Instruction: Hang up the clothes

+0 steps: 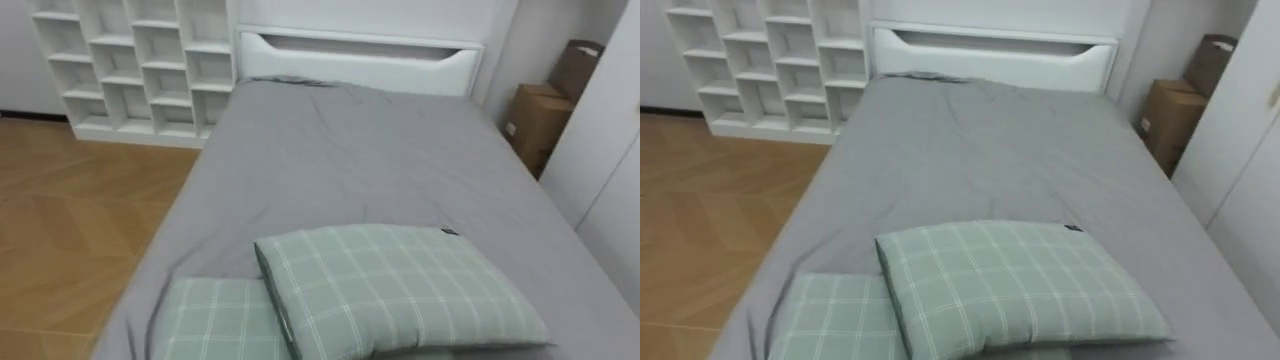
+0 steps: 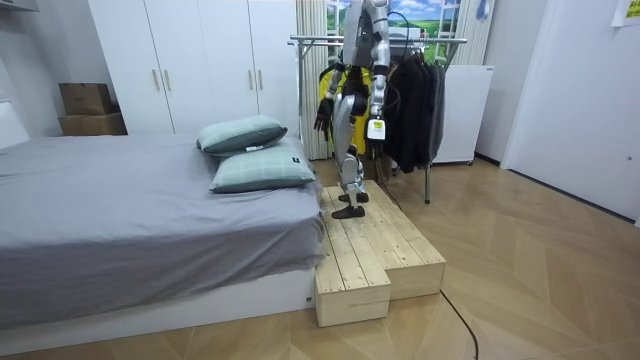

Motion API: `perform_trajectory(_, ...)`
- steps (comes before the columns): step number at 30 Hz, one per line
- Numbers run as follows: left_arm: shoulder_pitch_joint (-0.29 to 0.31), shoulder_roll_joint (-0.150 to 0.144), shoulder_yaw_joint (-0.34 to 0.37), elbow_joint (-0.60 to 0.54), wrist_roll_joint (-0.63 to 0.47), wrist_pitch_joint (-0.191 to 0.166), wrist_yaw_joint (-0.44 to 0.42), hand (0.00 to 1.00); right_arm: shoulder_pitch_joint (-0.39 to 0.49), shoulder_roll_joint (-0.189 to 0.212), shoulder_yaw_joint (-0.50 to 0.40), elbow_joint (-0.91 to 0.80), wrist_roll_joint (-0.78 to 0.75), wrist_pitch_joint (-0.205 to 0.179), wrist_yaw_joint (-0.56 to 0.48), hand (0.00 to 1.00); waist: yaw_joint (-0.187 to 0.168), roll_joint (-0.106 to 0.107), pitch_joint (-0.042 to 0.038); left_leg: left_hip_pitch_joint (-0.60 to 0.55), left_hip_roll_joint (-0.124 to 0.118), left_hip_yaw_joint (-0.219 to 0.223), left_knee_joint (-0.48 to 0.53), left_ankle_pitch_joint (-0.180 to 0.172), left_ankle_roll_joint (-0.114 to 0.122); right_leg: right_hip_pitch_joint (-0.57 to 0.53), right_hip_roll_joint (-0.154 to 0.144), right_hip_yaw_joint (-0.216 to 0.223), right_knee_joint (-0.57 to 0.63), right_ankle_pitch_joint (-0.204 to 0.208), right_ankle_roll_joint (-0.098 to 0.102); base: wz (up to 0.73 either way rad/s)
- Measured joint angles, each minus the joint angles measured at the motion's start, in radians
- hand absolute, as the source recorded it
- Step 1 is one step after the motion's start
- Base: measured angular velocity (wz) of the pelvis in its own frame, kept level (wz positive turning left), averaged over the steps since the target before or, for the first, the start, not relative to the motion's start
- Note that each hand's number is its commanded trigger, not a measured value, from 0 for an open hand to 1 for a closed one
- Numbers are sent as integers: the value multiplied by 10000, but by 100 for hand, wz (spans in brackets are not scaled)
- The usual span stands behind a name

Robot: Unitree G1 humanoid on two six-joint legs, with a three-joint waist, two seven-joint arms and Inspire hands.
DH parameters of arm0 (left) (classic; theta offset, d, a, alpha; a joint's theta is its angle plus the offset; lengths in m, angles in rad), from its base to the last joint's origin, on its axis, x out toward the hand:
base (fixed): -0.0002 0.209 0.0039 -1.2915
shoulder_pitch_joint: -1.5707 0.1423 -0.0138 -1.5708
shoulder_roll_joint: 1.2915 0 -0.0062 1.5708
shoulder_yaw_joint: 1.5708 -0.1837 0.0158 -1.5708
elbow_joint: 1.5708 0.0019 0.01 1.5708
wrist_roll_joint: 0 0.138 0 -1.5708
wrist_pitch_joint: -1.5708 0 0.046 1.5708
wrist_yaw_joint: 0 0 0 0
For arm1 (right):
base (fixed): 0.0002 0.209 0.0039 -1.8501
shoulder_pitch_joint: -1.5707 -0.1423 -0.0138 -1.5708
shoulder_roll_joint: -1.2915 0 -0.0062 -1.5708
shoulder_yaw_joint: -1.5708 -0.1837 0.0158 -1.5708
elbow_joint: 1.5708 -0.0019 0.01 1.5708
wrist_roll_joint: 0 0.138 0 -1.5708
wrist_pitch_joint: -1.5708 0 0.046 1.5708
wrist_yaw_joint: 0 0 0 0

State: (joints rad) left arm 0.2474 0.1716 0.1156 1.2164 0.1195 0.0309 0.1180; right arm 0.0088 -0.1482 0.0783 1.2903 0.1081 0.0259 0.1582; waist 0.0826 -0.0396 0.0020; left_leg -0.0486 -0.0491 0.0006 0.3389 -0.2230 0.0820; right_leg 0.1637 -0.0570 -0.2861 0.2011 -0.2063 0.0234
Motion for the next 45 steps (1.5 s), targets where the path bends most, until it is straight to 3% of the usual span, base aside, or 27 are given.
perform_trajectory(5, -55, -8, -15, -35, 23, 149, 3, 0, 25, 9, 120, 46, 185, 176, 302, 0, 22, 55, 41, 55, -22, -55, -18, 12, -8, 125, 78, 618, -160, 27, 29, 5)
perform_trajectory(10, -439, -33, -3, -185, 71, 170, -20, 0, 114, -9, 373, 325, 870, 158, 419, 0, 6, 36, 96, -133, -14, -76, 26, 57, -77, 93, 128, 652, -382, 33, 17, 0)
perform_trajectory(13, -679, -35, -2, -400, 67, 320, -32, 0, 148, -8, 279, 479, 1109, 161, 520, 0, -105, 22, 93, -261, -21, -70, 58, 81, -112, 62, 152, 743, -602, 26, 10, -1)
perform_trajectory(18, -976, -105, -21, -772, -247, 309, -218, 0, 249, -6, 60, 458, 1637, 159, 773, 0, -522, 4, 72, -267, -48, -61, 21, 114, -142, 67, 154, 823, -773, -63, -24, -1)
perform_trajectory(21, -1030, -204, -196, -818, -499, 257, -559, 0, 285, -16, -46, 455, 1746, 165, 841, 0, -581, 25, 52, -269, -49, -36, 7, 115, -145, 61, 155, 866, -810, -62, -25, -2)
perform_trajectory(26, -991, -265, -207, -749, -773, 68, -900, 0, 307, -62, -134, 485, 1714, 182, 854, 0, -584, 115, -34, -235, -140, -45, -31, 114, -147, 91, 137, 873, -759, -55, -35, 2)
perform_trajectory(32, -553, -376, -206, -542, -1850, -23, -905, 0, 406, -61, -124, 325, 1709, 187, 853, 0, -477, 247, -4, 47, -108, -71, -212, 112, -151, 150, 145, 887, -483, -30, -68, 1)
perform_trajectory(35, -355, -379, -216, -435, -1874, -56, -970, 0, 398, -66, -131, 348, 1680, 191, 857, 0, -481, 254, 21, 76, -94, -110, -172, 107, -149, 219, 143, 878, -491, -30, -68, 2)
perform_trajectory(40, -156, -401, -240, -176, -1433, 302, -1248, 0, 413, -79, -131, 353, 1694, 209, 853, 0, -489, 333, 59, 62, -44, -112, -48, 30, -164, 263, 151, 876, -498, -31, -67, 0)
perform_trajectory(45, -197, -383, -612, -206, -165, 735, -1684, 0, 484, -110, -138, 319, 1861, 196, 851, 0, -536, 414, 50, -102, -97, -119, 150, 11, -192, 246, 147, 914, -627, -227, -42, 2)
